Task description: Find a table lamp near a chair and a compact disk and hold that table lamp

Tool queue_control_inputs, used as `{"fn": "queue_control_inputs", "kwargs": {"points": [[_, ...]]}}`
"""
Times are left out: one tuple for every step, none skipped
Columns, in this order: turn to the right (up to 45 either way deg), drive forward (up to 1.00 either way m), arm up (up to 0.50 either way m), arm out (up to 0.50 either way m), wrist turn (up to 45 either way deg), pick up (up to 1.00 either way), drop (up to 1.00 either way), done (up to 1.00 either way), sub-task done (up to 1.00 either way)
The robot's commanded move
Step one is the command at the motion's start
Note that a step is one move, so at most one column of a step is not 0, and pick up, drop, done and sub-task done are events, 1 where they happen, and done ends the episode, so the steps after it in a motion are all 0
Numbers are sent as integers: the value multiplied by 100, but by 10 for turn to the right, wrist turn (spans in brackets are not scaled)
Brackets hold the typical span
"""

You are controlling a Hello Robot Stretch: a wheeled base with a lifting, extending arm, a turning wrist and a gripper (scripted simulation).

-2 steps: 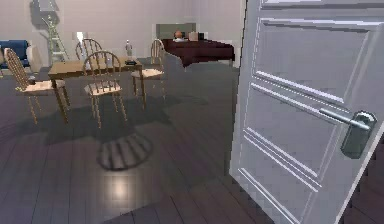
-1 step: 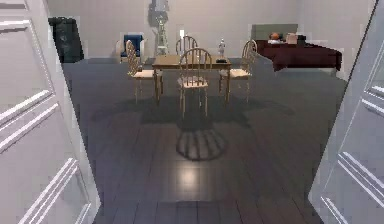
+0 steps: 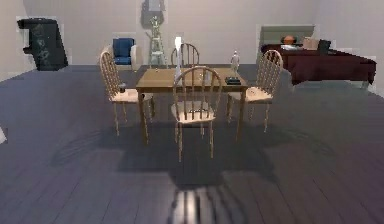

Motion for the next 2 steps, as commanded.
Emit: {"fn": "queue_control_inputs", "kwargs": {"points": [[-30, 0, 0, 0, 0, 0, 0, 0, 0], [0, 50, 0, 0, 0, 0, 0, 0, 0]]}}
